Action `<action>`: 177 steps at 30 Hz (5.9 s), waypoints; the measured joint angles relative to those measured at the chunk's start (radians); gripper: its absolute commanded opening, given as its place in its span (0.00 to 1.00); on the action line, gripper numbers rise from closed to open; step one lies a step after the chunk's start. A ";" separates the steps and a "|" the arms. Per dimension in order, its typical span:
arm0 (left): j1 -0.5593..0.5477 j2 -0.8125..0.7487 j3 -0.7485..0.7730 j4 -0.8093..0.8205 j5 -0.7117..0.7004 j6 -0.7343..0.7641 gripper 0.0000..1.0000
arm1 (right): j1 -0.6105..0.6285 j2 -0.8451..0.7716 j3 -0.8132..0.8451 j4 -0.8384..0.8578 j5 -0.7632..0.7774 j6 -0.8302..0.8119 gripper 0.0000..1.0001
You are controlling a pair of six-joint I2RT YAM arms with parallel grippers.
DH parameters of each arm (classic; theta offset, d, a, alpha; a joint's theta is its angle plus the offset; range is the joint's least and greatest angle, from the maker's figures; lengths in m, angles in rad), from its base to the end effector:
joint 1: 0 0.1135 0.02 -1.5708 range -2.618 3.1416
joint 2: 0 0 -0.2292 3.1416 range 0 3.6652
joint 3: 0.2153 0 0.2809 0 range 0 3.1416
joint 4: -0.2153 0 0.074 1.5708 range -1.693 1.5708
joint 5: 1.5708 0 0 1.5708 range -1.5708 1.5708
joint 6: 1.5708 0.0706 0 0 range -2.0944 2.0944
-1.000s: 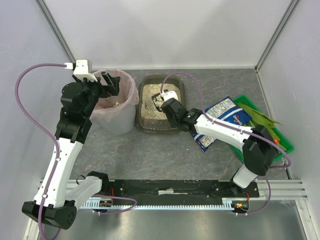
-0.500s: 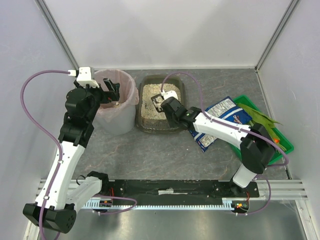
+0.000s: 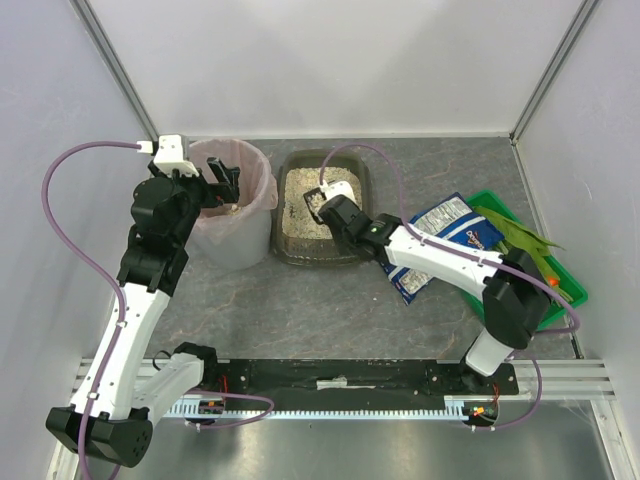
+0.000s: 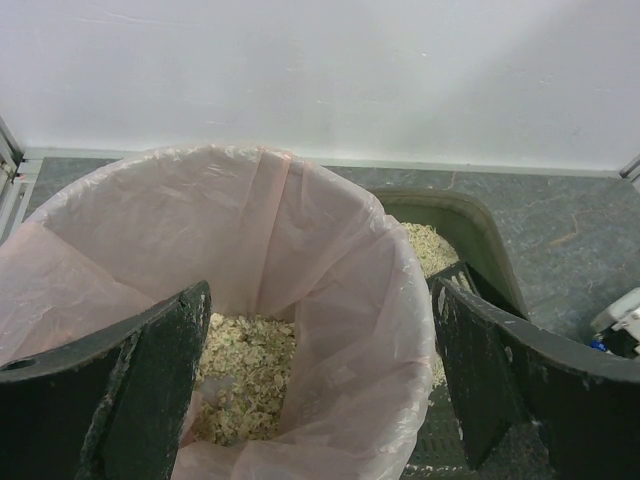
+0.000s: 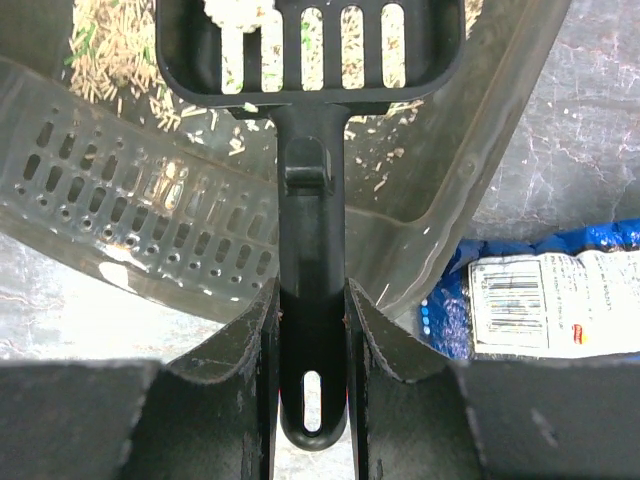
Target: Clean the litter box
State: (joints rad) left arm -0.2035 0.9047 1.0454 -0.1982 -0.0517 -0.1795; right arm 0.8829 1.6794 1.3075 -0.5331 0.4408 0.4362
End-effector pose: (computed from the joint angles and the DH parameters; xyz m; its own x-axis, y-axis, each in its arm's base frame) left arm 0.2808 -0.0542 0.3833 -0.0824 -0.1650 -0.9828 0.1388 0.9747 -0.1753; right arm 0.2820 0.2957 0.1891 -0.6771 -0.2220 -0.7016 -0.2707 0.9617 -0.0431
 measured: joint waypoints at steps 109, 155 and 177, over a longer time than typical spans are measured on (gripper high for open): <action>0.391 0.188 0.109 -0.167 0.134 -0.055 0.90 | 0.072 -0.045 0.010 -0.086 0.296 -0.104 0.00; 0.092 0.118 0.121 -0.175 0.142 -0.002 0.89 | 0.011 -0.302 0.098 -0.040 0.056 -0.164 0.00; 0.097 0.034 0.045 -0.139 -0.027 0.007 0.90 | 0.320 0.105 0.399 0.338 0.545 -0.961 0.00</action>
State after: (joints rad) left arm -0.1062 0.9382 1.0904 -0.3370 -0.0788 -0.1726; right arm 1.2030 1.7847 1.7065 -0.1947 0.9855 -0.5251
